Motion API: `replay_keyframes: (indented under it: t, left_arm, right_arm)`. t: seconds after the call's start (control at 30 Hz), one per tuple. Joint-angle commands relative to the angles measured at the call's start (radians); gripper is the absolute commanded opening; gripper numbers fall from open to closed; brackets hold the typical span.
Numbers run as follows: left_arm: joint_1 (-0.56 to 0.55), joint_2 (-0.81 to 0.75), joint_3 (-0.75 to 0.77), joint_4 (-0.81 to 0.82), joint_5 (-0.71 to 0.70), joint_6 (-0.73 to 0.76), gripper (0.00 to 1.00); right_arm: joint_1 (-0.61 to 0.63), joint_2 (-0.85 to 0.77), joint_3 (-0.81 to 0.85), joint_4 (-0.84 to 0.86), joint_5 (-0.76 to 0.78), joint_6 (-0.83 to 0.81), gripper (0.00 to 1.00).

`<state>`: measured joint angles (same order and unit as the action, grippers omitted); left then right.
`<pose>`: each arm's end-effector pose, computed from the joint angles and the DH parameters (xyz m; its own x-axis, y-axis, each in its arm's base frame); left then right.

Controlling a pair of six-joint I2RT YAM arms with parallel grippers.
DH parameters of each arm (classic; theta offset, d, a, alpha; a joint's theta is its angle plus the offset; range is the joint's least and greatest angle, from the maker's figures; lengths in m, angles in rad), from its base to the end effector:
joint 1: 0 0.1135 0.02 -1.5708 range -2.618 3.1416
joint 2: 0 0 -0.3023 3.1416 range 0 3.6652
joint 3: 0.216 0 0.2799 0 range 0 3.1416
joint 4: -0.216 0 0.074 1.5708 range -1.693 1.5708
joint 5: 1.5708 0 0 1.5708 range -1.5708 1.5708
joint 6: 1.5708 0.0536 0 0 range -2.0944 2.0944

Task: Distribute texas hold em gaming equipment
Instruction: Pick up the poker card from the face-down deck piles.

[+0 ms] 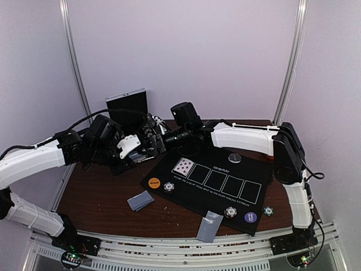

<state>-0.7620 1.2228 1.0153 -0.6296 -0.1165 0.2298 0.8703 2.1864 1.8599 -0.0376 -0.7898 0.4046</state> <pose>0.2083 -0.1902 0.3056 -0.3798 0.6752 -0.6324 0.7352 0.6352 0.2366 0.3429 0.4658 0.2896 -0.5913 -0.2714 -0.7594 -0.7976 0.0579 0.6003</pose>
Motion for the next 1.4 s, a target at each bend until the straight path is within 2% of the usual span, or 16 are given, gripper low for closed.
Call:
replay_keyframes:
  t: [0.0,0.17,0.4,0.53,0.67,0.73,1.07,1.2,1.27,1.37]
  left_arm:
    - [0.003,-0.029,0.005,0.071,-0.002,0.003,0.37]
    - [0.003,-0.026,0.004,0.071,-0.007,0.003,0.37]
    - [0.003,-0.022,-0.001,0.071,-0.014,0.005,0.37]
    - [0.003,-0.017,-0.003,0.071,-0.017,0.006,0.37]
    - [0.003,-0.016,-0.006,0.071,-0.021,0.007,0.37]
    - [0.003,-0.016,-0.008,0.073,-0.023,0.007,0.37]
    - [0.002,-0.015,-0.017,0.078,-0.036,0.000,0.37]
    - [0.003,-0.016,-0.023,0.080,-0.040,-0.007,0.37]
    - [0.002,-0.019,-0.028,0.083,-0.044,-0.010,0.37]
    - [0.003,-0.024,-0.033,0.087,-0.047,-0.012,0.37]
  right_arm:
    - [-0.017,-0.035,-0.016,-0.088,0.059,-0.046,0.47]
    - [-0.017,-0.043,0.010,-0.146,0.072,-0.075,0.37]
    - [-0.018,-0.046,0.036,-0.189,0.082,-0.092,0.34]
    - [-0.019,-0.046,0.058,-0.207,0.077,-0.096,0.23]
    - [-0.022,-0.056,0.070,-0.242,0.096,-0.113,0.07]
    - [-0.028,-0.062,0.069,-0.261,0.104,-0.120,0.03]
    - [-0.054,-0.135,0.029,-0.336,0.166,-0.171,0.00]
    - [-0.080,-0.219,-0.016,-0.396,0.284,-0.226,0.00]
    - [-0.087,-0.271,-0.042,-0.451,0.410,-0.279,0.00]
    - [-0.086,-0.341,-0.082,-0.558,0.684,-0.372,0.00]
